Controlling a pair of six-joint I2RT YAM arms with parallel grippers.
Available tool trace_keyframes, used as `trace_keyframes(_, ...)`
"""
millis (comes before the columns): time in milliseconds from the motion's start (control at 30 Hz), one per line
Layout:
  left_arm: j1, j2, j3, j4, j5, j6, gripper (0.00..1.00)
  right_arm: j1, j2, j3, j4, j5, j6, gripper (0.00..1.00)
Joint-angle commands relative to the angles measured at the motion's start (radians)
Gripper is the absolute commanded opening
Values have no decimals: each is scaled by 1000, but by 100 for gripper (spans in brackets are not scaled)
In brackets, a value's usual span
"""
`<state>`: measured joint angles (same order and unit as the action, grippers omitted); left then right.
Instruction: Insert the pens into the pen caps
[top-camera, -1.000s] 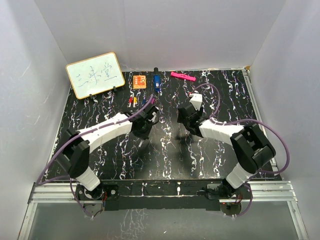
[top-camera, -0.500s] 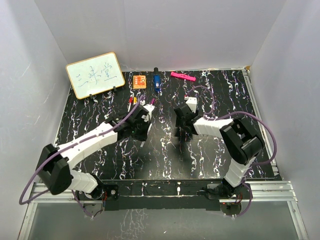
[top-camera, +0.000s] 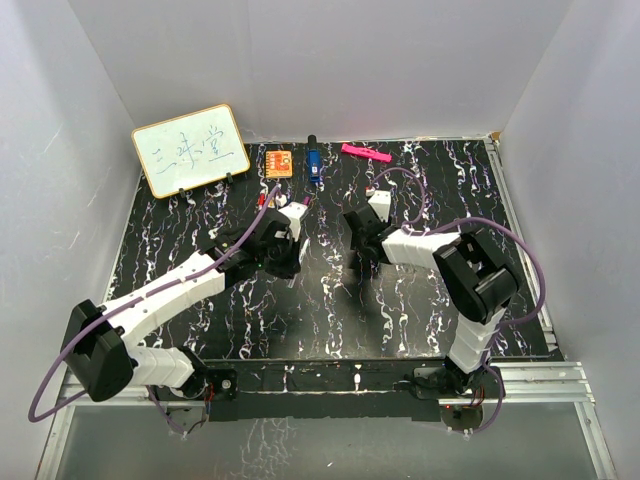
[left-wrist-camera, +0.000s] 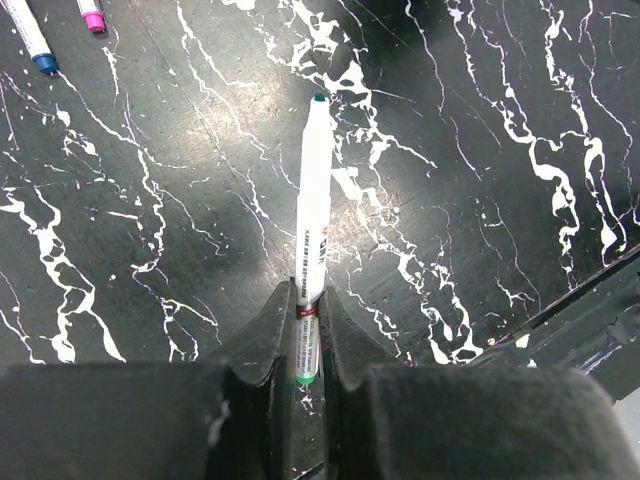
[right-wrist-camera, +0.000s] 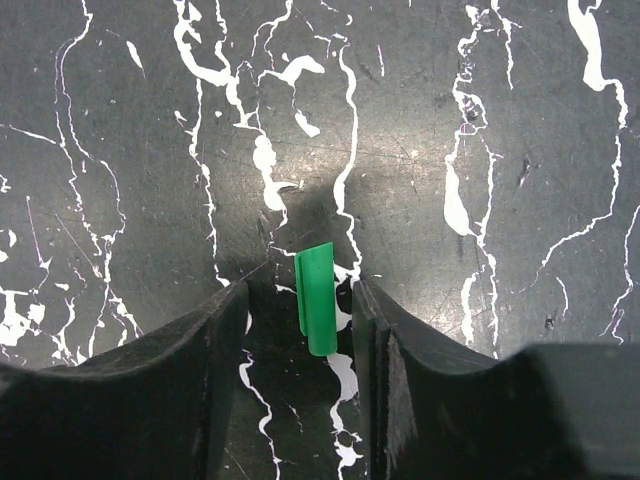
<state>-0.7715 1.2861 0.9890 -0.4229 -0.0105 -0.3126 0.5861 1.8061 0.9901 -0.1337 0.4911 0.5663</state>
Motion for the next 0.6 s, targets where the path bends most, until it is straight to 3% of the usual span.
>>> trace_keyframes(0, 3, -3, 3, 30, 29, -8, 0, -6, 23, 30, -54, 2, 30, 39)
trace_keyframes(333, 3, 6, 21, 20, 10, -7, 0, -5, 77, 50, -168, -56, 36, 9)
trace_keyframes(467, 3, -10, 20, 25, -5, -1, 0, -2, 54, 26, -168, -85, 40, 1)
trace_keyframes(567, 3, -18, 11, 39, -8, 2, 0, -2, 35, 28, -150, -96, 23, 0)
